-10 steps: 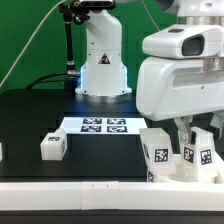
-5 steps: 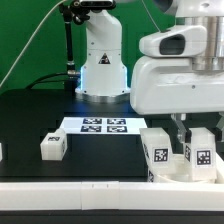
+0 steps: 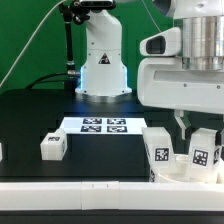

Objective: Assemble stool

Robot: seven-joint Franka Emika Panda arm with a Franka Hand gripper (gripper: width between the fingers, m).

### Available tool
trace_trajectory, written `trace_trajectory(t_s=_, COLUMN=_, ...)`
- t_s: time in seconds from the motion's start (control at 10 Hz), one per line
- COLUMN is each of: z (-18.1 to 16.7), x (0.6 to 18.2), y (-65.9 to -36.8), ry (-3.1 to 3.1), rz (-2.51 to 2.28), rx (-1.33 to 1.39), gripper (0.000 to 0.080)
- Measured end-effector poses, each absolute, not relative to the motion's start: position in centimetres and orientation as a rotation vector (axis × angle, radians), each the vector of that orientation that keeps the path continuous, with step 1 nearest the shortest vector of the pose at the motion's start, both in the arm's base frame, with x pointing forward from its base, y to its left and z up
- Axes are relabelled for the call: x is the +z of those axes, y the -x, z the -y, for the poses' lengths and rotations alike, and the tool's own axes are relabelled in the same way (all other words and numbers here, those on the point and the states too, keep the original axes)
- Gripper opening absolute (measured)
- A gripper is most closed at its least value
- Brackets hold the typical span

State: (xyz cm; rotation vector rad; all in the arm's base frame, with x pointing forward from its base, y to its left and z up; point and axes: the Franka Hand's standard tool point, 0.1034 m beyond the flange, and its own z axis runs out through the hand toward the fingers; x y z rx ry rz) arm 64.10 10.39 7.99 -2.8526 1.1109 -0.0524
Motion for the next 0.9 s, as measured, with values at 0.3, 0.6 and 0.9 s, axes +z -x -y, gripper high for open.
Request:
trace_trajectory(t_s=0.3, z=-10.48, x=7.99, y=-64.11, ry=2.726, rz=-1.373, rx=-0.037, gripper=0.0337)
trace_trajectory(t_s=0.6, z=-10.59, x=7.98, y=-64.07, ry=2.470, rz=-1.746, rx=-0.036, gripper=0.0337)
trace_trajectory(t_s=0.9, z=-11.08, x=7.95, y=-64.13, ry=2.077, rz=-2.135, rx=-0.031, gripper=0.0337)
